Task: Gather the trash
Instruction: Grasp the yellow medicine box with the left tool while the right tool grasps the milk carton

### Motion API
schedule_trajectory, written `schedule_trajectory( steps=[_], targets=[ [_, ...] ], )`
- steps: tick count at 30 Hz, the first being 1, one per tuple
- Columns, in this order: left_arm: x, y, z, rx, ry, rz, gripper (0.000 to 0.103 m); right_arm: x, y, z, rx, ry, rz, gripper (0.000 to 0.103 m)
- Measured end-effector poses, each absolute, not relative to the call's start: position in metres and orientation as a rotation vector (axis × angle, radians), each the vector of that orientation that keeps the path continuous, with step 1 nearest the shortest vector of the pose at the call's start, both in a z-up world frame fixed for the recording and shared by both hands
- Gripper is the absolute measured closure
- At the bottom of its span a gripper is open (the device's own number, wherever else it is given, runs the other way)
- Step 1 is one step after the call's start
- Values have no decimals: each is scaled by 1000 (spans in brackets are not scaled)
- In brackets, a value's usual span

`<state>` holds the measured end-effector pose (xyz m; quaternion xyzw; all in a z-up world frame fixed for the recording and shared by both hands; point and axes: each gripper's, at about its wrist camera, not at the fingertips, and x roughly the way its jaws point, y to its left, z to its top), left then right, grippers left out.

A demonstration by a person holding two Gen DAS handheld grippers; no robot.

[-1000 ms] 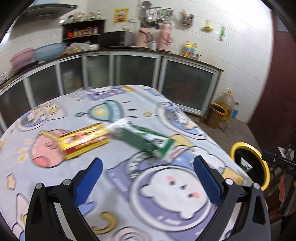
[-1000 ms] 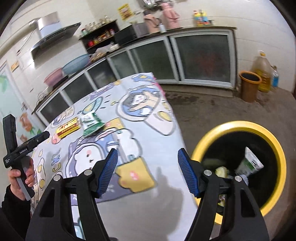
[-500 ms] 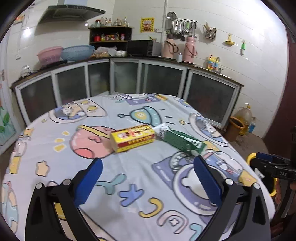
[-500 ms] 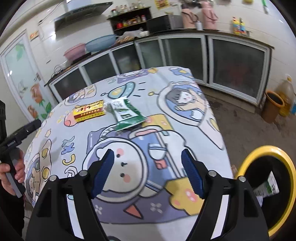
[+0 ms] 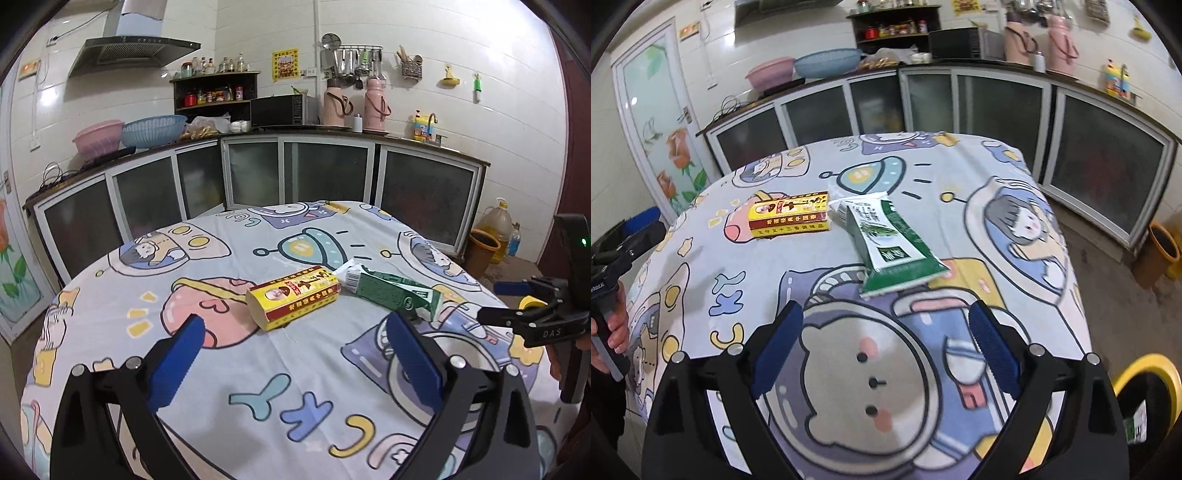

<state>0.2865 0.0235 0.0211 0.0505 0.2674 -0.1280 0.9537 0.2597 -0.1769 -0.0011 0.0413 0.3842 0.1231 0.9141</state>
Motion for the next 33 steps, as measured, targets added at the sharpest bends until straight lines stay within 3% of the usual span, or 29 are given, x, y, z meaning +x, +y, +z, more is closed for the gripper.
schedule_trajectory(
  steps=[14, 20, 33],
  targets=[
    [317, 13, 13, 344, 478, -573, 8, 318, -148, -8, -56, 876, 353, 8],
    [361, -2, 6, 637, 582, -730, 8, 349, -137, -18, -134, 971, 400, 8],
    [457, -32, -46, 740, 871, -821, 8, 425, -131, -55, -157, 1144, 468, 8]
  ],
)
